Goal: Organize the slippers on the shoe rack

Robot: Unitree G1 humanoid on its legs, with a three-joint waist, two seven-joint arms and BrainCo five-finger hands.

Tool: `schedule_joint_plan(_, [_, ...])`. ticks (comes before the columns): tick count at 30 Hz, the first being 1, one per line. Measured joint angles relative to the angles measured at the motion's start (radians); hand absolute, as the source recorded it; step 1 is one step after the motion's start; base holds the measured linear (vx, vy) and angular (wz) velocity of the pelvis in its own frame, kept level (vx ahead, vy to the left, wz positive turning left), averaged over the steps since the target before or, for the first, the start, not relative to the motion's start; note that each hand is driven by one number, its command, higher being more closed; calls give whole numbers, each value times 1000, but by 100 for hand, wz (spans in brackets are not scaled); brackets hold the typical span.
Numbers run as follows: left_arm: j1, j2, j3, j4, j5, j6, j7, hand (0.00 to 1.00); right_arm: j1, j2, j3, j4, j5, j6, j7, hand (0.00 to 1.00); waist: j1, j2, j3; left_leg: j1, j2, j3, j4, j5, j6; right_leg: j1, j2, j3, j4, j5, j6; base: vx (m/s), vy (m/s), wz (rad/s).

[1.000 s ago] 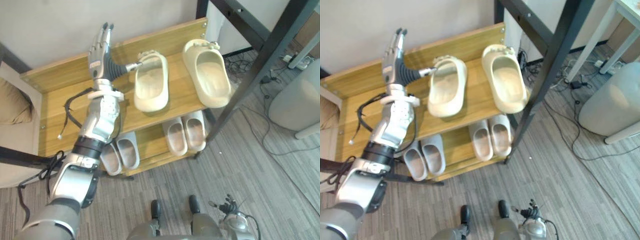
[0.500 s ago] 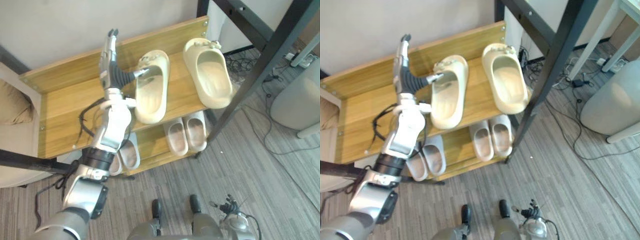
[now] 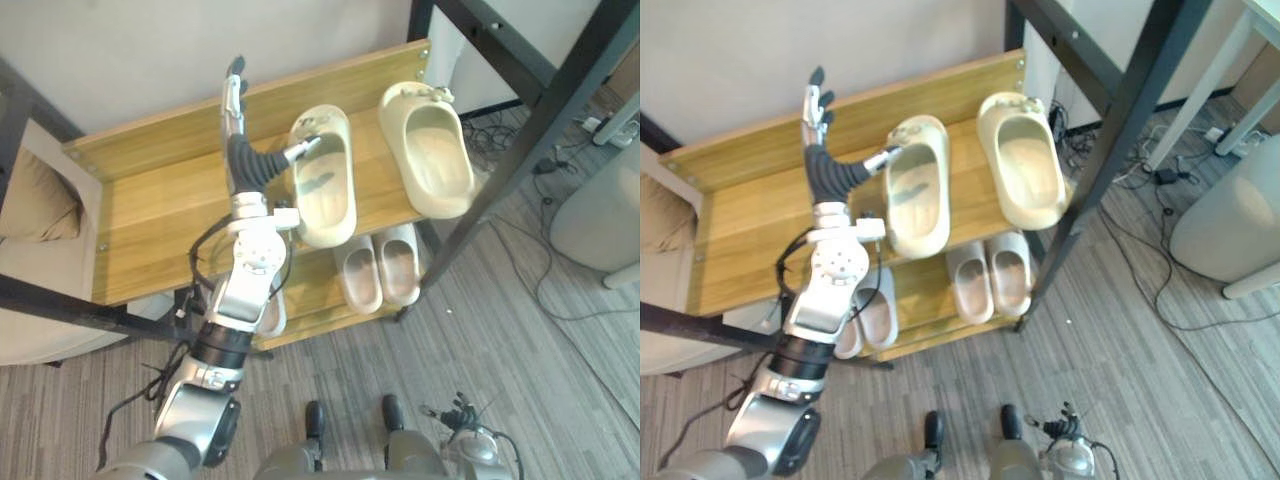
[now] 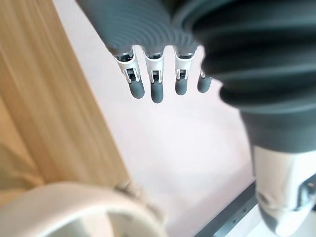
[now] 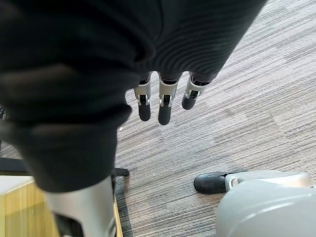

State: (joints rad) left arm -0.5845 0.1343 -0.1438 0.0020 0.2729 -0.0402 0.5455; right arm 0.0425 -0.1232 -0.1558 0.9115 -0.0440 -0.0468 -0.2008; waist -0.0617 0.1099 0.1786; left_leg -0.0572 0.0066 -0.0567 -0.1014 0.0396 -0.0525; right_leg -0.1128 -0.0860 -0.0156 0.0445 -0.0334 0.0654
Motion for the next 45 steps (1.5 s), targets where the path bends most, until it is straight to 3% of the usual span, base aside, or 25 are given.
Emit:
schedule_joint_plan(10, [172, -15, 9, -152, -76, -42, -12, 0, 1, 5, 3, -1, -22, 3, 15, 0, 25, 0, -2, 8, -1, -32, 0, 0, 0, 10, -4, -34, 35, -35, -3, 20, -15, 11])
schedule_joint_plan(14, [281, -72, -10, -188, -170, -73, -74, 0, 1, 5, 4, 6, -32, 10, 25, 0, 50, 0, -3, 19, -1, -37, 0, 0, -1, 12, -6, -41, 59, -52, -6, 8, -13, 6])
schedule_joint_plan(21, [442, -117, -55, -188, -364, -90, -172, 0, 21, 15, 24, 6, -33, 19, 29, 0, 68, -12, -44, 24, -4, -64, 4, -1, -2, 10, -16, -76, 114, -93, -9, -2, -18, 15])
schedule_joint_plan(30, [481, -114, -139, -188, -513, -105, -266, 0, 29, 37, 43, 7, -34, 30, 31, 0, 77, -31, -63, 23, -5, -69, 14, -5, -7, 8, -19, -88, 143, -108, -10, -5, -8, 4])
schedule_joint_plan(45, [445, -125, -248, -102, -590, -106, -294, 0, 37, 39, 41, 4, -33, 34, 25, 0, 72, -41, -92, 8, -6, -62, 17, -7, -10, -39, -25, -86, 210, -147, -14, 5, -4, 1])
